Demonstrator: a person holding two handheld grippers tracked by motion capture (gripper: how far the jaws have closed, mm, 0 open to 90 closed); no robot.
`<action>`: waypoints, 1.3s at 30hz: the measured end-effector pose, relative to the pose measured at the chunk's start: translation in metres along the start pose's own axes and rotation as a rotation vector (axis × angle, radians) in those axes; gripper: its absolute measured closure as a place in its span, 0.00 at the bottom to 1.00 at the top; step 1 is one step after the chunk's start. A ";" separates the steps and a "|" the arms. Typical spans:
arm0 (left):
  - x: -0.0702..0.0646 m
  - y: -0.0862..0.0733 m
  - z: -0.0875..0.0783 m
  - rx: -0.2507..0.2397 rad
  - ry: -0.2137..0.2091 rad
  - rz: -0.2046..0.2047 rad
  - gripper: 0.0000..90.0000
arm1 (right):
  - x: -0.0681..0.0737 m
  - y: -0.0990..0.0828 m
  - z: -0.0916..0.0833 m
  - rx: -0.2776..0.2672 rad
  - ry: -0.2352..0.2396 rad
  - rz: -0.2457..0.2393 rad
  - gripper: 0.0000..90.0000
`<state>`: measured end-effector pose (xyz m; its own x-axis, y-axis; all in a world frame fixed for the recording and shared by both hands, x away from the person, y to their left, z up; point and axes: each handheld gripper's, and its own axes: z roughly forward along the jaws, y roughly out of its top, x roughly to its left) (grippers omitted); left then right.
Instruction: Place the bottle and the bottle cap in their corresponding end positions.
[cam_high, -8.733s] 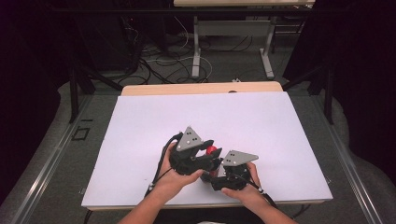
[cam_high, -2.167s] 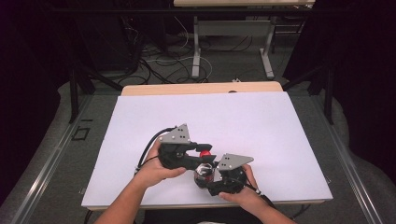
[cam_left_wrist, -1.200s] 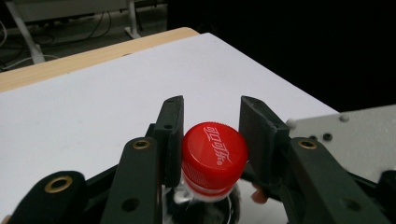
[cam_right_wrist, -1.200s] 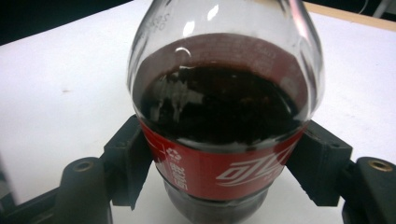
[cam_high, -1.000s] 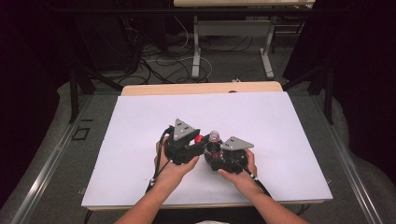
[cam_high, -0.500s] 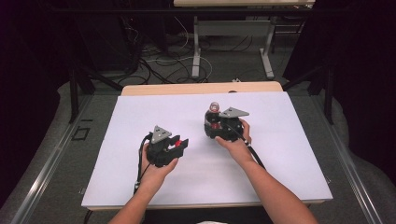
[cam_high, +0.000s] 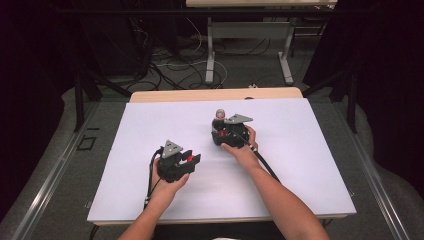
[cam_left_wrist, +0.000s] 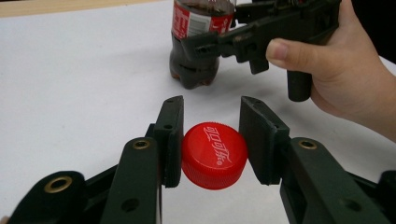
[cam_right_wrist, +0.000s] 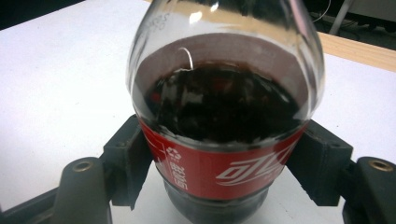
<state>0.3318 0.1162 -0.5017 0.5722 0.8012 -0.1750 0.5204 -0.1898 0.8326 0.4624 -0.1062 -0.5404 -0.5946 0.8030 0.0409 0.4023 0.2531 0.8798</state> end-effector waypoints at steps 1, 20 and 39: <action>0.000 0.000 0.002 0.013 -0.008 0.007 0.69 | 0.000 0.000 0.000 -0.002 -0.001 0.001 0.32; -0.026 -0.019 0.050 0.059 -0.189 0.032 0.69 | 0.002 0.000 -0.003 0.023 0.033 0.000 0.31; -0.029 -0.024 0.079 0.099 -0.124 0.107 0.41 | -0.005 -0.007 -0.016 -0.016 0.042 0.045 0.17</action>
<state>0.3534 0.0525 -0.5581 0.6981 0.6985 -0.1571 0.5087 -0.3295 0.7954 0.4517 -0.1204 -0.5389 -0.6052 0.7897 0.1003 0.4183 0.2082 0.8841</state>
